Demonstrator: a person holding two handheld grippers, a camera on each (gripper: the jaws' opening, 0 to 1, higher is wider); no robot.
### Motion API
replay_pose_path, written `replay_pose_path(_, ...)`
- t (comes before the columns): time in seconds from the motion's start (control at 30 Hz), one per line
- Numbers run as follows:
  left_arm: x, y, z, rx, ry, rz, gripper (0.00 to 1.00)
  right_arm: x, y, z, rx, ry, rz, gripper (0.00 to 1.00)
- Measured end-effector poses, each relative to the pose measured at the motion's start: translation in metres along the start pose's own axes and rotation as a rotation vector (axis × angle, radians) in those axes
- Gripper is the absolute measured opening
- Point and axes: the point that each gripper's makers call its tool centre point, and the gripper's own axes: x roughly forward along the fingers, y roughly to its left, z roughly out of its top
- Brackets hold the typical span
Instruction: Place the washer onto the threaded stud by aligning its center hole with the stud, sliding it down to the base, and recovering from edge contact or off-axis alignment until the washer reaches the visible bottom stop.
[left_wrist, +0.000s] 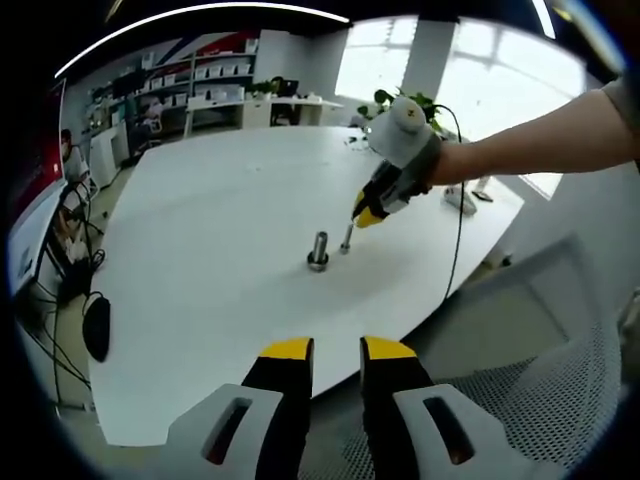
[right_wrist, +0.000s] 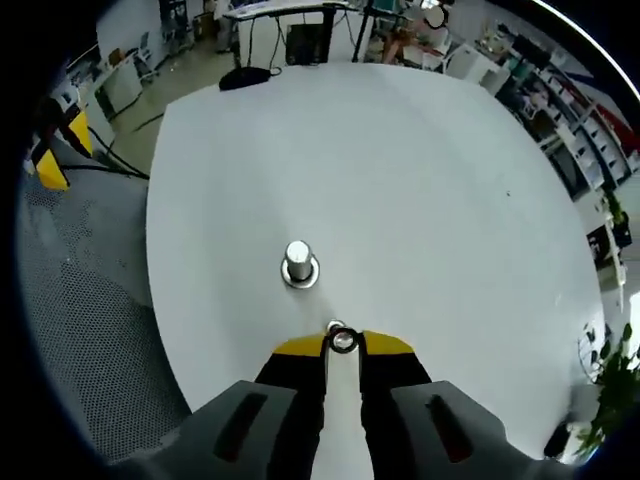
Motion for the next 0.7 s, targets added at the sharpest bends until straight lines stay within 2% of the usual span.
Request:
replay_pose_path(0.47, 0.0, 0.001, 0.0, -0.003, 0.002, 0.003, 0.16, 0.016, -0.004, -0.007, -0.018, 0.049, 0.024, 0.13)
replay_pose_path(0.7, 0.0, 0.001, -0.001, -0.005, 0.004, 0.006, 0.15, 0.026, 0.0, -0.013, -0.002, 0.074, 0.06, 0.13)
